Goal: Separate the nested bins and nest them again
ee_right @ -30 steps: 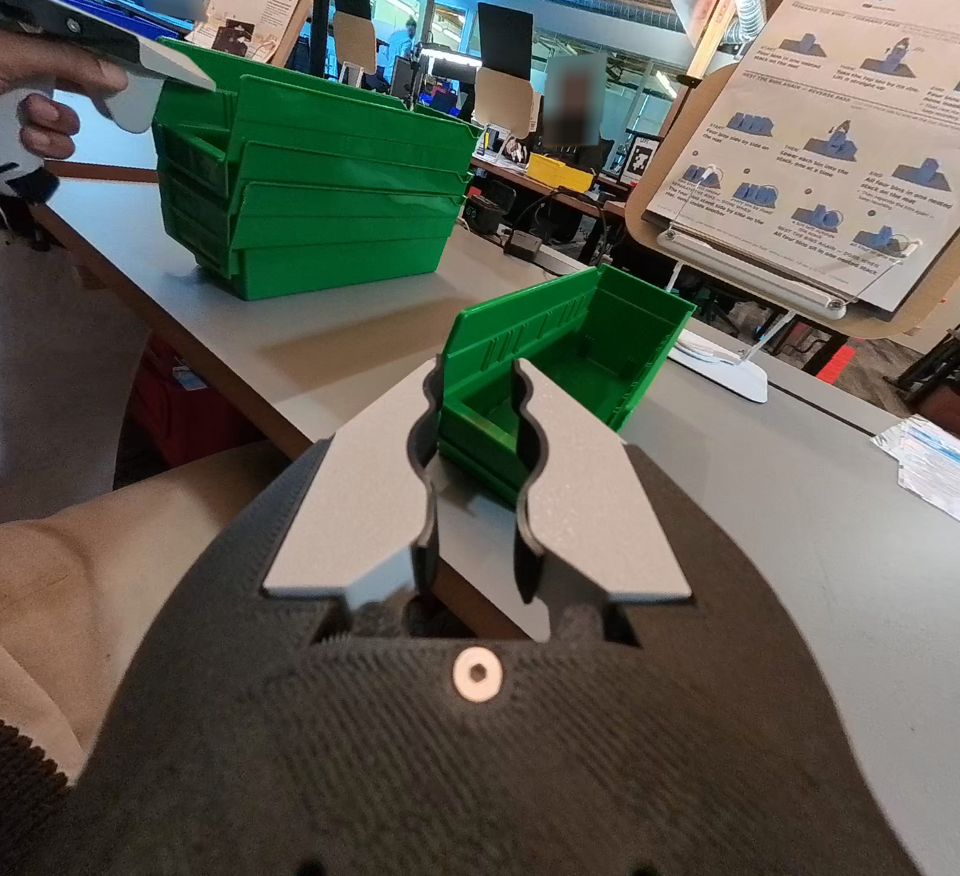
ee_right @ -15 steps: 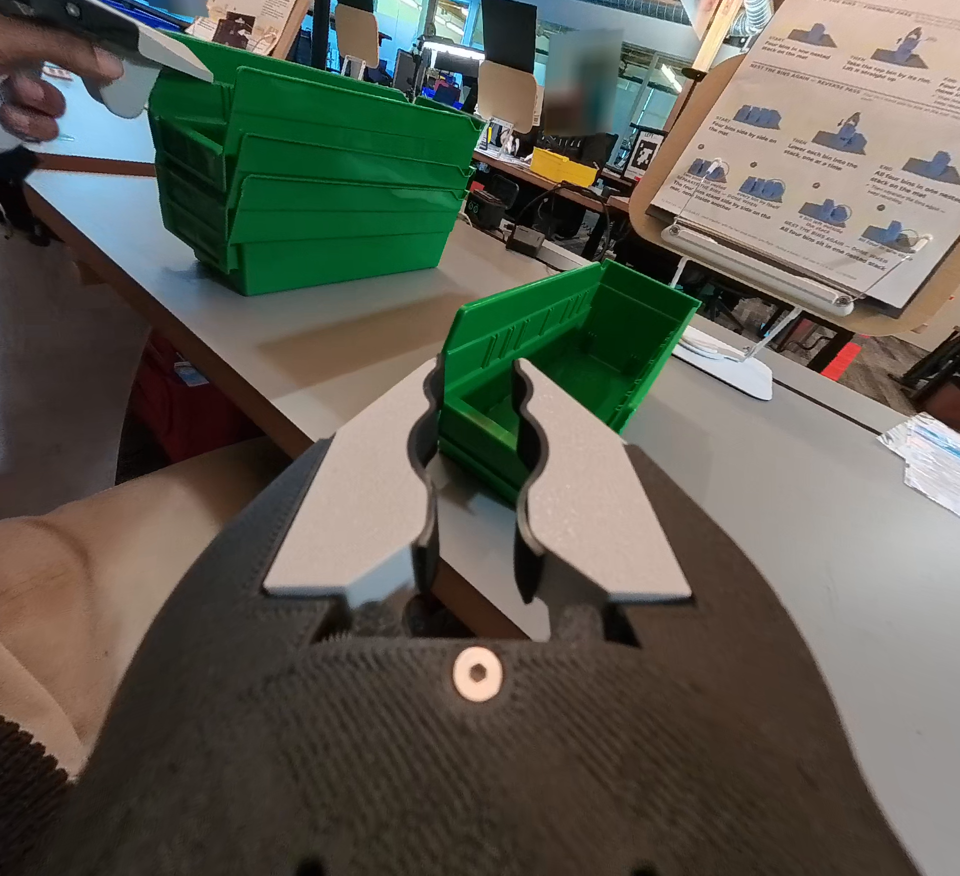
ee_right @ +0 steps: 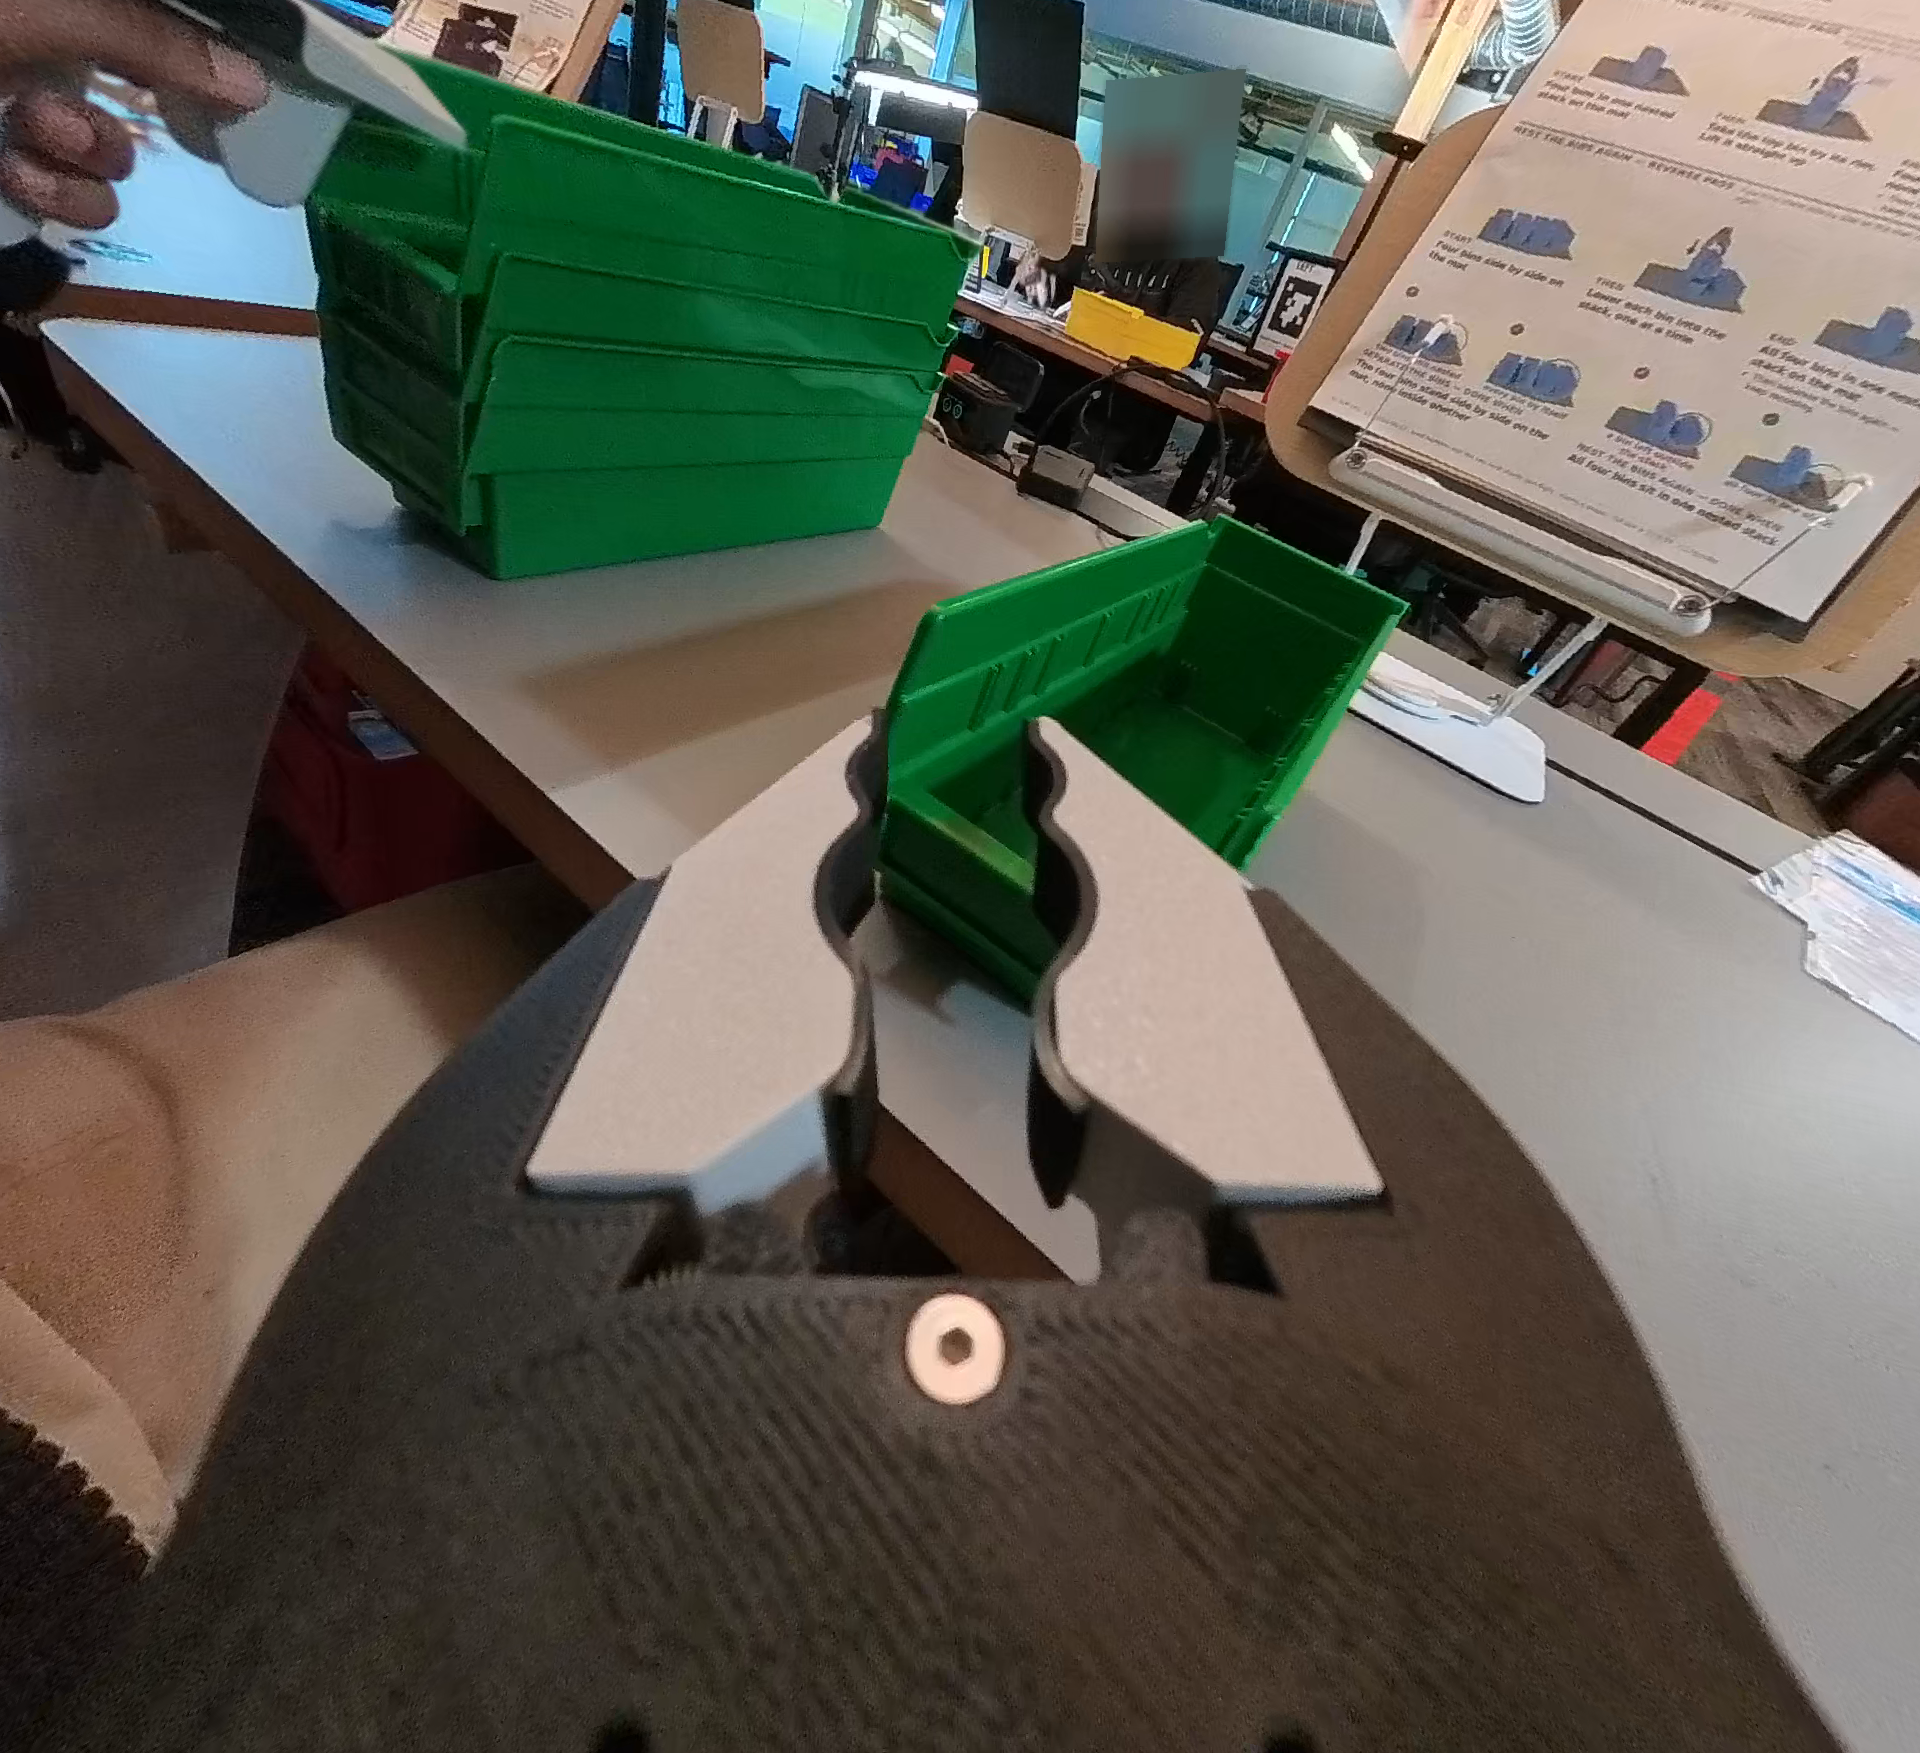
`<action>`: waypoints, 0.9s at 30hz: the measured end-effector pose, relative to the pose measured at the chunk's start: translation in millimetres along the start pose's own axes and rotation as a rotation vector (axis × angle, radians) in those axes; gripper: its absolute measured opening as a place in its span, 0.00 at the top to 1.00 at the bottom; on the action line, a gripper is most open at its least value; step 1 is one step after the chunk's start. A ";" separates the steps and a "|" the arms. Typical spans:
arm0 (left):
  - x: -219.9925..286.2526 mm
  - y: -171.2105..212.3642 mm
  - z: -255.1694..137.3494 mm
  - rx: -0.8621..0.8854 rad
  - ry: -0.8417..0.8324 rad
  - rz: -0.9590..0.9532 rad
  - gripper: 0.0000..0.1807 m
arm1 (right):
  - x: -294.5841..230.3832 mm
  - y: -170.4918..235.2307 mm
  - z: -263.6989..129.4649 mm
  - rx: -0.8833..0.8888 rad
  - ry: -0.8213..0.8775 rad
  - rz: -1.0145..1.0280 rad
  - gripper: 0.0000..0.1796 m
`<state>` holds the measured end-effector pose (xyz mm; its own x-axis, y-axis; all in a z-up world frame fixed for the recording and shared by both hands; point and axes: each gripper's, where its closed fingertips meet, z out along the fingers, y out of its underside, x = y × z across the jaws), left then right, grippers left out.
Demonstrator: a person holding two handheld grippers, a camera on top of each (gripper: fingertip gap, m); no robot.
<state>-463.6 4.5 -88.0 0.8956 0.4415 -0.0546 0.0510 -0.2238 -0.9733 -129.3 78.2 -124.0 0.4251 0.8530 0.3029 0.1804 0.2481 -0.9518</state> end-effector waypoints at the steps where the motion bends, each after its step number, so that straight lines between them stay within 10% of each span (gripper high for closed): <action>1: 4.9 -3.0 0.4 -0.007 -0.003 0.011 0.84 | 0.6 0.3 0.1 -0.001 0.002 0.001 0.87; 13: 39.2 -74.2 -17.6 0.161 0.048 0.048 0.85 | 12.3 3.1 -0.4 -0.005 0.018 0.044 0.86; 22: 83.1 -24.1 16.3 -0.110 0.148 0.141 0.80 | 9.6 0.0 -0.6 0.002 0.016 0.042 0.87; 27: 93.9 -20.6 17.7 -0.103 0.226 0.035 0.96 | 8.7 -0.2 -0.9 0.001 0.018 0.035 0.86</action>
<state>-388.4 66.0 -77.0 0.9731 0.2290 -0.0255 0.0526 -0.3285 -0.9430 -124.8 85.2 -121.1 0.4473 0.8527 0.2699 0.1642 0.2183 -0.9620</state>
